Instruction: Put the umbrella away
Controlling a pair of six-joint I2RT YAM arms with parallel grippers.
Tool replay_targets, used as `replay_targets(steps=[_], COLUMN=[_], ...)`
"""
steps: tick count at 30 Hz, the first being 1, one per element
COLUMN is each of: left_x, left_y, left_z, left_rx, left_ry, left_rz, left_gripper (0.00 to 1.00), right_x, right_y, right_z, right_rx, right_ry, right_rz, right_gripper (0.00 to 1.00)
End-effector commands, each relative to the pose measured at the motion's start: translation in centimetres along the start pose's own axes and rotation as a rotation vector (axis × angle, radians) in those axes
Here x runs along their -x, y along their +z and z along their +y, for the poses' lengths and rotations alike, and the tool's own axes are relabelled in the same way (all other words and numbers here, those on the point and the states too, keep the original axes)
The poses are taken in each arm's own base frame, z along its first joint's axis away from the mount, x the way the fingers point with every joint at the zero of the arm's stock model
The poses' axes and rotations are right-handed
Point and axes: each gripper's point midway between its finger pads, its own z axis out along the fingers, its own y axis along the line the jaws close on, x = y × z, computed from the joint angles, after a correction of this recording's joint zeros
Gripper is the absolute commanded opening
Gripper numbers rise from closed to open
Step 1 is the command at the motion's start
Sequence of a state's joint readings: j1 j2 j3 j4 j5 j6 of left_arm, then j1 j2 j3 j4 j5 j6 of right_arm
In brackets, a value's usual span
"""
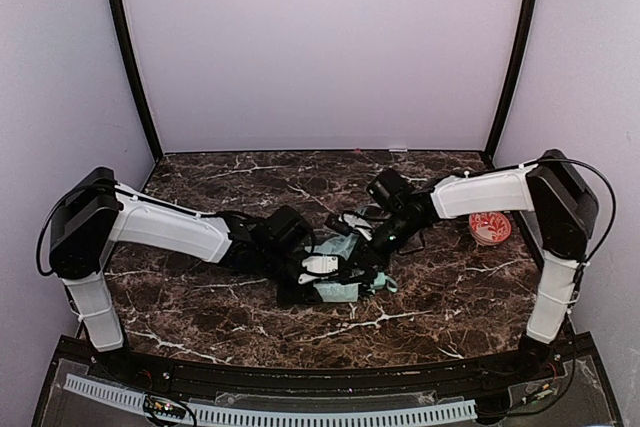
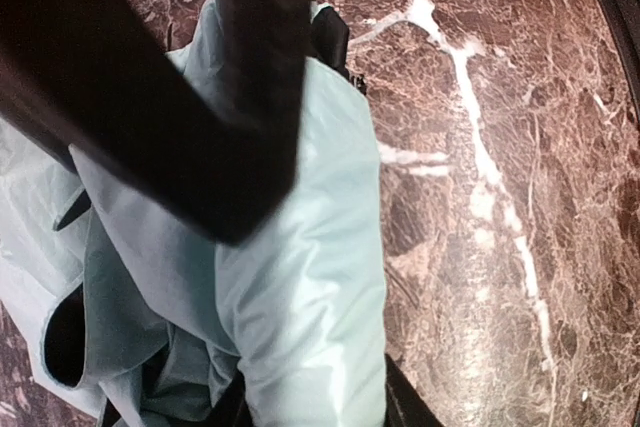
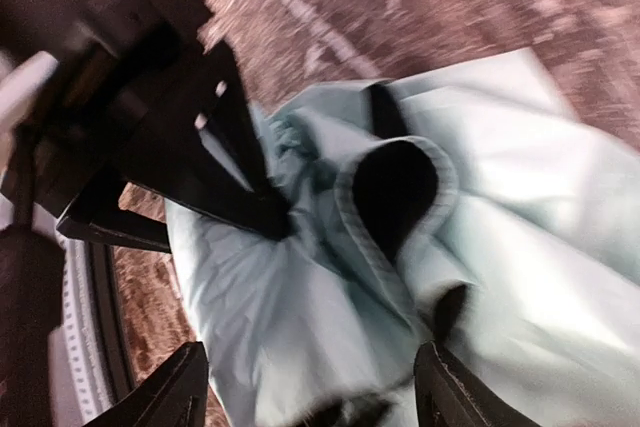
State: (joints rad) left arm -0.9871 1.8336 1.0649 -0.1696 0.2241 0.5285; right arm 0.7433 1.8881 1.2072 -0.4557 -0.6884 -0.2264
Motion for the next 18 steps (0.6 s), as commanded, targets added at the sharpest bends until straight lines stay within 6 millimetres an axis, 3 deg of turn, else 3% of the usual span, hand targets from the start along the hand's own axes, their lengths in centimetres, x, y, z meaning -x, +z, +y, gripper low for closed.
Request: replay_targets(steps=[1,5,9,12,18], left_x=[-9.8,-9.5,-9.1,-9.0,-8.6], left_y=[1.1,1.2,1.1,1.0,0.6], left_z=[-6.6,-6.4,-5.8,-5.8,-5.6], left_rx=[-0.290,-0.330,-0.365,-0.383,-0.434], left_ry=[-0.214,-0.281,-0.350,-0.374,-0.430], left_rz=[0.339,0.326,0.316,0.310,0.299], left_gripper=[0.25,0.21,0.19,0.18,0.15], right_x=[2.6,2.8,3.4,2.8,0.9], right_y=[-4.6,-7.0,-9.3,-9.6,-5.0], right_z=[-2.7,-2.4,-0.1,2.0,6.8], right_rx=[-0.229,-0.348,-0.456,-0.502,-0.554], right_ry=[-0.046,-0.080,-0.247,-0.385,-0.739], right_rz=[-0.146,-0.228,-0.373,-0.419,-0.350], right_gripper=[0.71,0.70,0.69,0.69,0.70])
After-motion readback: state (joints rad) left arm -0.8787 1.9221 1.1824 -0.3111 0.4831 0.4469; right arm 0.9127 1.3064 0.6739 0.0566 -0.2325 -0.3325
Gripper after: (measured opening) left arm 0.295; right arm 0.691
